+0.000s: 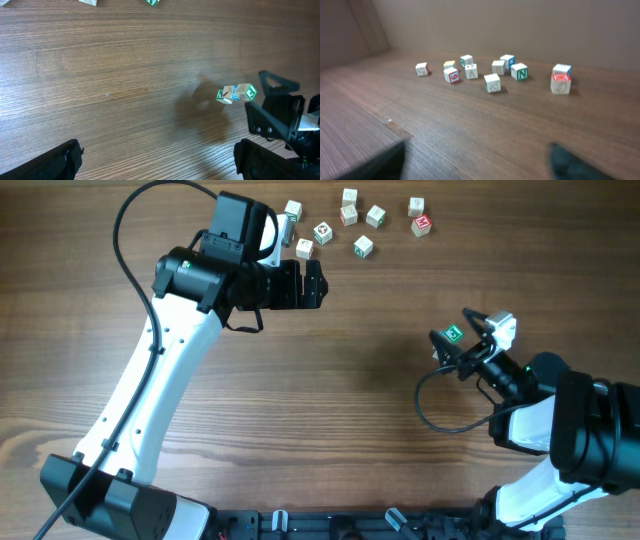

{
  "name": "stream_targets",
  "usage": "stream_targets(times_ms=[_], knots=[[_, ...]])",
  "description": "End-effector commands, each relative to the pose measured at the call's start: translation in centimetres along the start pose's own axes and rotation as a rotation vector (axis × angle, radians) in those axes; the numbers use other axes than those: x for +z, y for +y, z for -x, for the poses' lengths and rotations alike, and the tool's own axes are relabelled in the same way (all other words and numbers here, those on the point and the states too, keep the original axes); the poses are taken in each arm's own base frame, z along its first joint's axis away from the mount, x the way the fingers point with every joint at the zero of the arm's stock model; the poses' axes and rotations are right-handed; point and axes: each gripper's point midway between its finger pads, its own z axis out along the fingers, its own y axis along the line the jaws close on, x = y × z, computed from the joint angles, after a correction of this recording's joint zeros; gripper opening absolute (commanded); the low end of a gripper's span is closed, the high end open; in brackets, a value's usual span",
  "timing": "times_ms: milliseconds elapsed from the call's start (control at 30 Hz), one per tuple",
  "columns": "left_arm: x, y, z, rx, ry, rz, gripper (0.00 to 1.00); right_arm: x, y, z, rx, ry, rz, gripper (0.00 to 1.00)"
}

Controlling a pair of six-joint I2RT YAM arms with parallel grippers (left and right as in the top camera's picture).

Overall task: Form a tower
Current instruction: 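Carry the block over the stack and place it on top, then open the right gripper and lift it away from the stack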

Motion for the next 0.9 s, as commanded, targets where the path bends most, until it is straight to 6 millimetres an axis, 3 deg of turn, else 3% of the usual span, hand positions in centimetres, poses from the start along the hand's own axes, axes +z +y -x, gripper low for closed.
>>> stream_targets(times_ms=[0,100,233,400,500,700,767,867], knots=[[0.2,-0.2,-0.2,-0.004,0.010,-0.011,1.00,0.1,1.0,0.6,-0.019,-0.023,0.081,0.99],[0.2,-0.2,-0.2,-0.004,0.010,-0.011,1.00,0.1,1.3,1.1,-0.010,-0.038,0.095,1.00],[0.2,-0.2,-0.2,-0.003,0.010,-0.011,1.00,-0.4,2.0,3.4,0.009,-0.111,0.142,1.00],[0.2,-0.2,-0.2,-0.004,0.010,-0.011,1.00,-2.8,-0.8,6.1,0.216,-0.162,0.069,1.00],[0.2,-0.2,-0.2,-0.004,0.010,-0.011,1.00,-4.2,0.0,9.0,0.168,-0.183,0.128,1.00],[0.2,-0.2,-0.2,-0.004,0.010,-0.011,1.00,-5.1,2.9,18.2,0.030,-0.184,0.338,1.00],[0.2,-0.2,-0.2,-0.004,0.010,-0.011,1.00,-5.0,3.0,20.4,0.003,-0.148,0.387,1.00],[0.2,-0.2,-0.2,-0.004,0.010,-0.011,1.00,-4.2,1.3,24.4,0.017,-0.129,0.392,1.00]])
